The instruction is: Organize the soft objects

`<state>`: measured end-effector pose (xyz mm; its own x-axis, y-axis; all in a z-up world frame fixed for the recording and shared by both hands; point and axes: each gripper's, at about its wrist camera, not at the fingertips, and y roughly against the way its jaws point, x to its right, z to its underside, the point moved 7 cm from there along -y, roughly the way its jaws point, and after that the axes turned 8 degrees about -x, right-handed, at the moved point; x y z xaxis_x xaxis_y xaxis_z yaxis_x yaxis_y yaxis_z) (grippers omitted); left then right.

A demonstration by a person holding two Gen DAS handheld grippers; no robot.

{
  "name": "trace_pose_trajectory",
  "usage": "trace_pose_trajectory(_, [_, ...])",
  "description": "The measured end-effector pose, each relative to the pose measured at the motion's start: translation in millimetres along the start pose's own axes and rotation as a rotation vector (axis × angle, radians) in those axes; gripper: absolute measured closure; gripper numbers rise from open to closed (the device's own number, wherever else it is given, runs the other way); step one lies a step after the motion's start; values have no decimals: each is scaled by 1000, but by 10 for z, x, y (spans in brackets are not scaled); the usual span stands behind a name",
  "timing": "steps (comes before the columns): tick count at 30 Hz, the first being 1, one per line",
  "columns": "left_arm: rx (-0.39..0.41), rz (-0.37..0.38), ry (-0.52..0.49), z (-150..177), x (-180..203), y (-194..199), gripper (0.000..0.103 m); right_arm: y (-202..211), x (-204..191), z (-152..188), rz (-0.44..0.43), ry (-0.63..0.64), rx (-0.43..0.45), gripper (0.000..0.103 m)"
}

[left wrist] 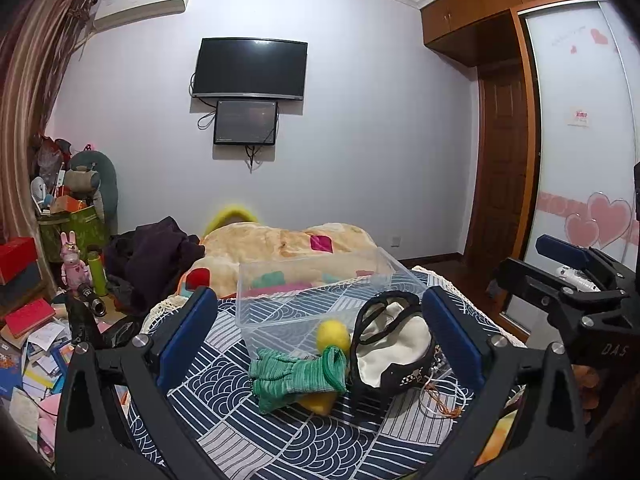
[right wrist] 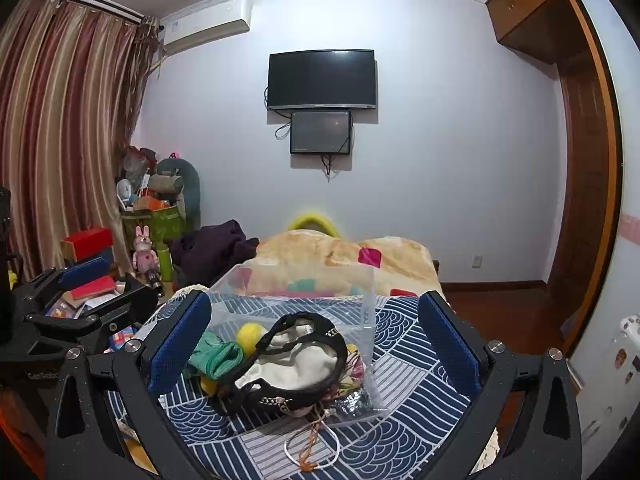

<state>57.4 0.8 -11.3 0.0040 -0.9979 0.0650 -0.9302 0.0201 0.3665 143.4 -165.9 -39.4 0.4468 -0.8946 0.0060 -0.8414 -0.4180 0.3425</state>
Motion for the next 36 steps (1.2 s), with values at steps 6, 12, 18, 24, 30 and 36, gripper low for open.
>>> trace_pose_trajectory(6, [0, 1, 0, -2, 1, 6, 0, 1, 6, -4, 1, -4, 5, 0])
trace_pose_trajectory(12, [0, 1, 0, 6, 5, 0, 0, 25, 16, -9, 6, -6, 10, 0])
trace_pose_trajectory(18, [0, 2, 0, 7, 8, -3, 0, 41, 15, -17, 8, -2, 15, 0])
trace_pose_trajectory(24, [2, 3, -1, 14, 11, 7, 0, 46, 18, -22, 6, -5, 17, 0])
trace_pose_trajectory(30, [2, 3, -2, 14, 15, 12, 0, 46, 15, -18, 7, -4, 17, 0])
trace_pose_trajectory(36, [5, 5, -6, 4, 27, 28, 0, 57, 15, -28, 4, -6, 17, 0])
